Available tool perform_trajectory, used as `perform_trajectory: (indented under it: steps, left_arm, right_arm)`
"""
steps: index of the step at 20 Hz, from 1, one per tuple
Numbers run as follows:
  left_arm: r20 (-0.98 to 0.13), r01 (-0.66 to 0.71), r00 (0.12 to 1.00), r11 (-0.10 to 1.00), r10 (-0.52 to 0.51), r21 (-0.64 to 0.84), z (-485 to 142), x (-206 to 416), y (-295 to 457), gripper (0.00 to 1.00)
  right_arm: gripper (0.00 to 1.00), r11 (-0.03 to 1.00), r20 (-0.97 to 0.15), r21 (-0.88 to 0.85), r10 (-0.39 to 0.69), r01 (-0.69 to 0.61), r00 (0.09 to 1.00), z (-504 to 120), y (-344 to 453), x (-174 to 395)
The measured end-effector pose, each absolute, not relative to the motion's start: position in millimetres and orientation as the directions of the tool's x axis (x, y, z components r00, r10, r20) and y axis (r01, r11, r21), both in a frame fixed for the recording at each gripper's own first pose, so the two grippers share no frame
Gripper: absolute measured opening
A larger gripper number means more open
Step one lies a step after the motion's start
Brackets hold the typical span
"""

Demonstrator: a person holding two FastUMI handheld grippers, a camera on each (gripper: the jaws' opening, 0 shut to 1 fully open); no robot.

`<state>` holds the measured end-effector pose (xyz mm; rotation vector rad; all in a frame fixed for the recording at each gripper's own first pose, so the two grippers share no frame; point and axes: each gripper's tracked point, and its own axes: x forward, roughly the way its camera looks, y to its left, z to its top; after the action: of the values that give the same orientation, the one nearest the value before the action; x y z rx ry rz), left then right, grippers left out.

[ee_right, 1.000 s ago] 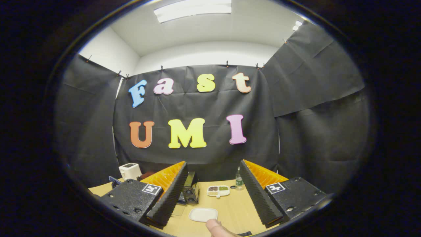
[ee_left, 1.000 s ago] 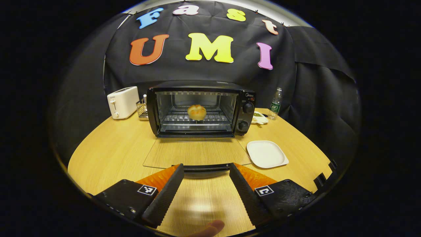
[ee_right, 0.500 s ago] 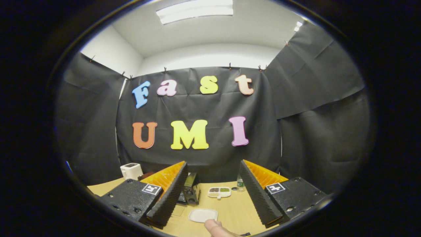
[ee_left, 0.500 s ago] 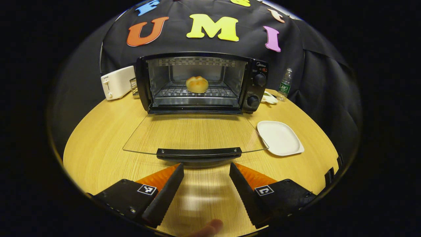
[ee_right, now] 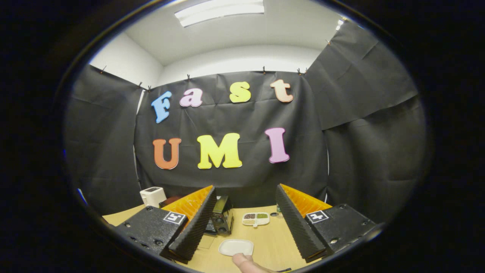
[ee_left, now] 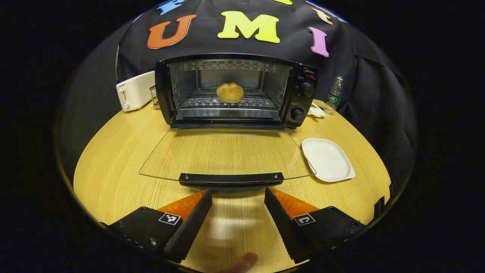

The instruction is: Open the electric oven with the left hand, put the food in, and close the electric oven.

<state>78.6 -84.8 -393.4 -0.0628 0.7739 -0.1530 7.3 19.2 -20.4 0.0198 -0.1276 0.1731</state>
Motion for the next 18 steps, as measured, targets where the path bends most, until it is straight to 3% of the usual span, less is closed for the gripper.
perform_trajectory:
  steps: [2, 5, 6, 7, 18]
  left_arm:
    - [-0.657, 0.116, 0.738, 0.988, -0.156, -0.104, -383, 89, -83, 0.93]
    - [-0.666, 0.105, 0.731, 0.989, -0.149, -0.106, -376, 90, -81, 0.93]
    - [-0.664, 0.102, 0.733, 0.989, -0.146, -0.105, -373, 90, -82, 0.92]
    - [-0.66, 0.101, 0.737, 0.99, -0.144, -0.103, -369, 91, -82, 0.92]
    - [-0.589, 0.095, 0.8, 0.994, -0.111, -0.058, -317, 120, -74, 0.92]
  right_arm:
    - [0.94, 0.984, 0.13, 0.009, 0.175, -0.177, 0.976, -20, 18, 9]
    - [0.94, 0.983, 0.131, 0.005, 0.182, -0.184, 0.975, -20, 20, 11]
    - [1.0, 0.983, 0.13, 0.005, 0.183, -0.185, 0.974, -21, 20, 12]
    - [0.94, 0.983, 0.13, 0.003, 0.184, -0.186, 0.974, -21, 19, 12]
    - [0.94, 0.981, 0.112, 0.002, 0.195, -0.196, 0.974, -31, 24, 23]
